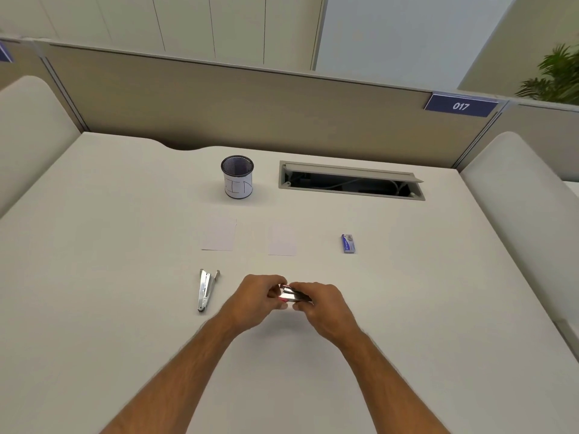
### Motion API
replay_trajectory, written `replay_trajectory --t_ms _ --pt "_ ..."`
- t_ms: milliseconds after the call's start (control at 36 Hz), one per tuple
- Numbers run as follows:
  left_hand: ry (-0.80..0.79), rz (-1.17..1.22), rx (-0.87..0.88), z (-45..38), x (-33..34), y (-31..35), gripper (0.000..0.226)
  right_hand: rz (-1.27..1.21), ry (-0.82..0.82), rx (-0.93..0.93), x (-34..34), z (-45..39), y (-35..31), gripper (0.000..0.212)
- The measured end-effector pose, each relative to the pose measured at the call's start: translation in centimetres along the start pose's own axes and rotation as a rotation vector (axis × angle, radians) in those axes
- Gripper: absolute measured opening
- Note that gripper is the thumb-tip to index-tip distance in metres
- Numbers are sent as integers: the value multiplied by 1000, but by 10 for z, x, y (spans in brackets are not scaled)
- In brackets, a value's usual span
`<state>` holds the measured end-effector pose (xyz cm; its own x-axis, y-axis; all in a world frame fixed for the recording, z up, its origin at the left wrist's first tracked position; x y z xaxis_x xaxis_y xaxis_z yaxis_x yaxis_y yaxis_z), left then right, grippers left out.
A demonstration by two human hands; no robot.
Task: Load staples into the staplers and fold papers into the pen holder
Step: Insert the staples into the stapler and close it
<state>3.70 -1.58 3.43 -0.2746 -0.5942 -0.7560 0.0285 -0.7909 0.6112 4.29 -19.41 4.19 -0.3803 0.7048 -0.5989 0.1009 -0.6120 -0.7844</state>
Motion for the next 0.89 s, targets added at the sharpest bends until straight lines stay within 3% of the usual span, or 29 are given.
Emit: replay_trajectory --t_ms 250,444,583,889 --pt "5 -10 -4 -5 4 -7 19 44 -7 22 6 -3 -2 30" --pt "-37 -5 5 -11 4 -11 44 29 0 57 15 -6 -2 23" --pt "10 -36 -34 -15 2 -15 59 119 118 200 30 -13 -2 29" --pt "211 -115 -158 -19 -14 -33 23 95 178 426 50 -43 -10 32"
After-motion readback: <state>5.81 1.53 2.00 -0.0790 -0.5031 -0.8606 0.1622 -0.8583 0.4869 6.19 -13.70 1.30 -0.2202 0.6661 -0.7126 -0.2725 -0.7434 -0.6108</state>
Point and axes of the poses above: each hand's wrist, its own z-axis away from the middle knuckle, its own x-axis out of the palm, y = z × x, the point moved 2 cm from there along -z, towards the middle knuckle, and after that the axes turned 15 degrees about -z, right-handed, at the moved point
